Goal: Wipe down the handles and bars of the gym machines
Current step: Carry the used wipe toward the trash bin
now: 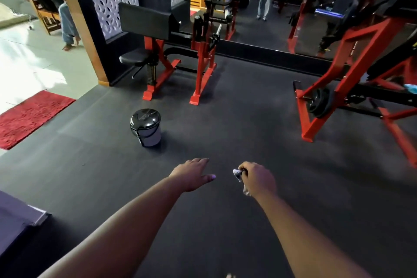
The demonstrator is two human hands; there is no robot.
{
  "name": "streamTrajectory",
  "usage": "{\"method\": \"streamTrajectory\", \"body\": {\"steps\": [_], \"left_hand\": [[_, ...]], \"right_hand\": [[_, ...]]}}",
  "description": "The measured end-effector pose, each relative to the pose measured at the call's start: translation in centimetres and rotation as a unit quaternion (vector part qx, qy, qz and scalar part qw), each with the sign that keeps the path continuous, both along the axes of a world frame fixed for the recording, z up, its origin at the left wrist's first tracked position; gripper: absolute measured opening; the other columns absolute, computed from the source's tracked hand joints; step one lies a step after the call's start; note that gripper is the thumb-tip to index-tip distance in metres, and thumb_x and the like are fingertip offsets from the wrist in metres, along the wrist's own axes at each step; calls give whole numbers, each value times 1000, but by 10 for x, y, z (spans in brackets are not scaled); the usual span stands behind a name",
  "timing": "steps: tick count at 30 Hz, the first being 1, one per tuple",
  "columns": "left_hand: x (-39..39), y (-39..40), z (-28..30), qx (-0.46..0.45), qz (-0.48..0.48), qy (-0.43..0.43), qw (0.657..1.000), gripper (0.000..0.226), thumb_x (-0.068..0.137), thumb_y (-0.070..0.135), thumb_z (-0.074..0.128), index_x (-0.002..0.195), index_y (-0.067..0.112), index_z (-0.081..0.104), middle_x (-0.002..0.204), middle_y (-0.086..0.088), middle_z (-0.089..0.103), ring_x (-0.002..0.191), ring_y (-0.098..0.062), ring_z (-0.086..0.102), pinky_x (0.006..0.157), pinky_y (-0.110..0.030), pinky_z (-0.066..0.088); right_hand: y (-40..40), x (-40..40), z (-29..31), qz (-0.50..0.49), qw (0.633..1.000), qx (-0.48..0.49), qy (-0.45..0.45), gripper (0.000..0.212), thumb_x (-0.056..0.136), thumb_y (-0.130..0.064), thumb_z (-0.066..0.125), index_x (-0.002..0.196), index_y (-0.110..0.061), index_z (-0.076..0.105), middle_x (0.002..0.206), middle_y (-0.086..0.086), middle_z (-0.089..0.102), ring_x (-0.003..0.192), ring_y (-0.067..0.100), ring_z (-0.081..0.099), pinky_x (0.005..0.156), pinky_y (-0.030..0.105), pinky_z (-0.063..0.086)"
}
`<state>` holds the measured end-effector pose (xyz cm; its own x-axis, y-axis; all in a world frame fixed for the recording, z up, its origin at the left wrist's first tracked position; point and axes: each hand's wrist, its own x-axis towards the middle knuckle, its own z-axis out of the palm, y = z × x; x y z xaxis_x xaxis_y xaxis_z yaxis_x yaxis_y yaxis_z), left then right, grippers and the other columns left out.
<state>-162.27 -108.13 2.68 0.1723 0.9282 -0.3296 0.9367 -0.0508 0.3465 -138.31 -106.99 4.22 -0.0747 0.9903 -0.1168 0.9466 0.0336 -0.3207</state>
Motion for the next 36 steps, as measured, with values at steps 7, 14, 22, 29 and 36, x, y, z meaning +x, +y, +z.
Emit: {"method": "streamTrajectory", "body": {"steps": [7,14,22,29,36], "left_hand": [[0,174,-27,-2,27,20,999,88,93,77,44,162,26,24,165,1,33,149,-25,35,115,-48,39],[-4,306,-33,-26,78,29,996,86,94,76,44,161,25,27,164,1,35,147,-25,38,112,-47,42],[-61,458,-80,-58,150,19,987,85,93,77,44,159,25,30,161,1,39,145,-26,41,110,-46,43],[-153,573,-104,-107,220,-11,970,85,94,75,45,160,22,29,162,-2,38,145,-28,40,112,-46,42],[-231,667,-106,-125,300,-18,945,84,95,74,45,160,22,29,162,-2,37,145,-28,40,113,-46,41]], "right_hand": [[193,-2,-31,39,999,-8,11,24,95,-24,48,104,-29,70,109,-1,70,92,26,66,70,31,45],[362,-16,-35,130,991,-34,-5,22,98,-30,52,109,-25,70,115,3,69,102,30,64,78,35,50],[553,-100,-66,219,974,-59,-21,20,98,-30,53,107,-24,70,113,3,70,99,30,66,75,34,48],[689,-202,-73,288,953,-63,-63,22,98,-33,53,110,-27,70,116,0,69,103,29,65,77,34,48],[816,-303,-81,359,928,-79,-58,21,97,-31,52,109,-29,70,112,-1,70,102,28,65,75,34,48]]}}
